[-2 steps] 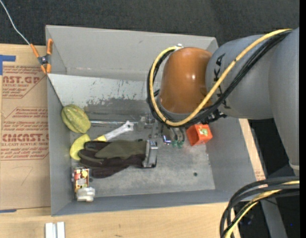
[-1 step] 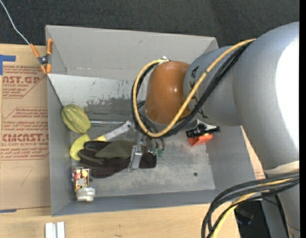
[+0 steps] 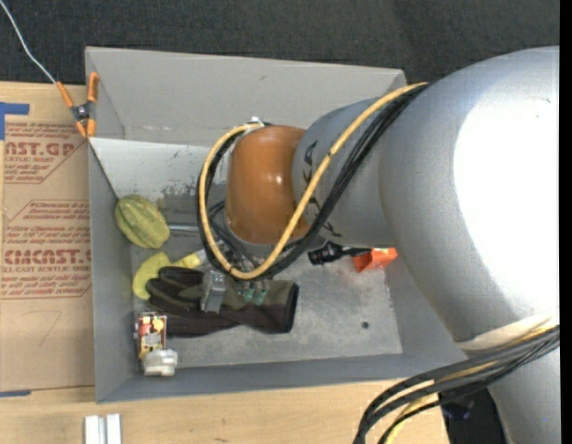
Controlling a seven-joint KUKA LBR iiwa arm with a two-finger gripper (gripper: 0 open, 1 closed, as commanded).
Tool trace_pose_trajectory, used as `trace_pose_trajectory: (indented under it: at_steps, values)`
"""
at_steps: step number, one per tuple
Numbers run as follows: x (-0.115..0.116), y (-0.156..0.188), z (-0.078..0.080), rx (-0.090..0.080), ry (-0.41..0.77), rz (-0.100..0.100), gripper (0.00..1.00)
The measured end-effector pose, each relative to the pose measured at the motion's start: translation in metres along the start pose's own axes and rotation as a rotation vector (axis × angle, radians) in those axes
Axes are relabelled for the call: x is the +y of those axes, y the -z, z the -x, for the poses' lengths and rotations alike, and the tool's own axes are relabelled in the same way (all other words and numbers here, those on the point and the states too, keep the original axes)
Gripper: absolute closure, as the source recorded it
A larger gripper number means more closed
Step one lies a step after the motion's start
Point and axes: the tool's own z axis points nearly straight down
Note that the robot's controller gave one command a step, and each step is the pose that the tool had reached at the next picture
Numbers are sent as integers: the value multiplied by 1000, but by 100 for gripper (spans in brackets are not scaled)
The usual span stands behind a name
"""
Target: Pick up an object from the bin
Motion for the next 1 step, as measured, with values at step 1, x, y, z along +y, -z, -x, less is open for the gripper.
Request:
trace_pose_trajectory:
  at_steps: [1]
  values:
    - [0,0,0,0,0,0,100]
